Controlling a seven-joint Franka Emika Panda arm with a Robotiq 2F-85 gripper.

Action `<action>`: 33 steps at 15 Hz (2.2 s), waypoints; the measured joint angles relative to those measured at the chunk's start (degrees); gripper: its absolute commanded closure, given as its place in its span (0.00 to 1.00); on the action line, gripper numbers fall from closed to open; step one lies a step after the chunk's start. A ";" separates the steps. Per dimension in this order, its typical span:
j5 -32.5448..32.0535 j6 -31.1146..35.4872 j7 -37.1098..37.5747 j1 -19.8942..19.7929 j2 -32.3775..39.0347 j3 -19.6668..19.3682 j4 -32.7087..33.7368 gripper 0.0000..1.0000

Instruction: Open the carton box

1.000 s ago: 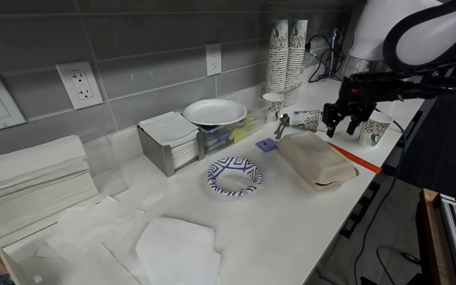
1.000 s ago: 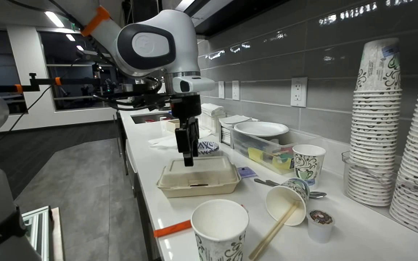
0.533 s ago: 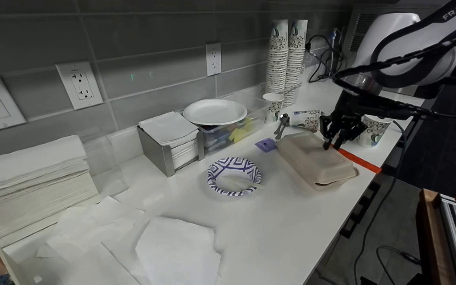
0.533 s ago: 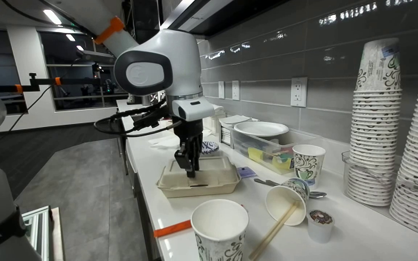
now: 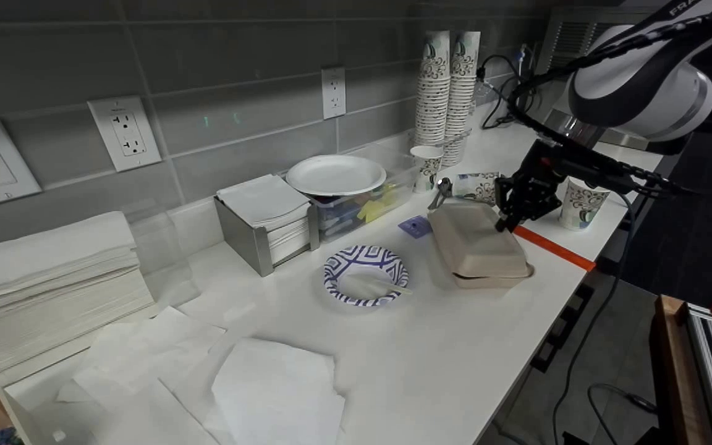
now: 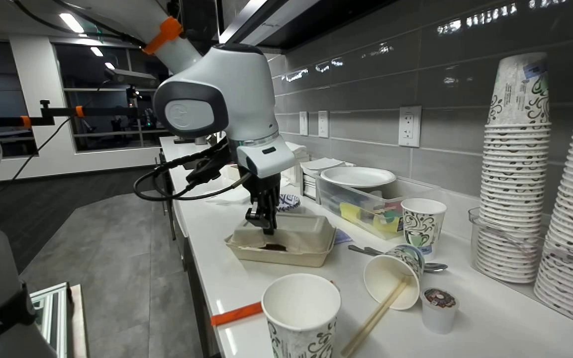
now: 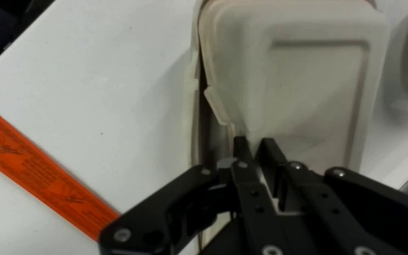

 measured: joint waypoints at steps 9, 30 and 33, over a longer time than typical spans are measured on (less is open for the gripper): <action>-21.76 -6.39 8.63 -4.13 -6.54 5.36 0.96 0.99; -81.16 -39.94 41.04 3.31 -1.02 28.05 15.48 0.99; -86.47 -46.20 43.32 7.83 2.61 27.88 16.85 0.99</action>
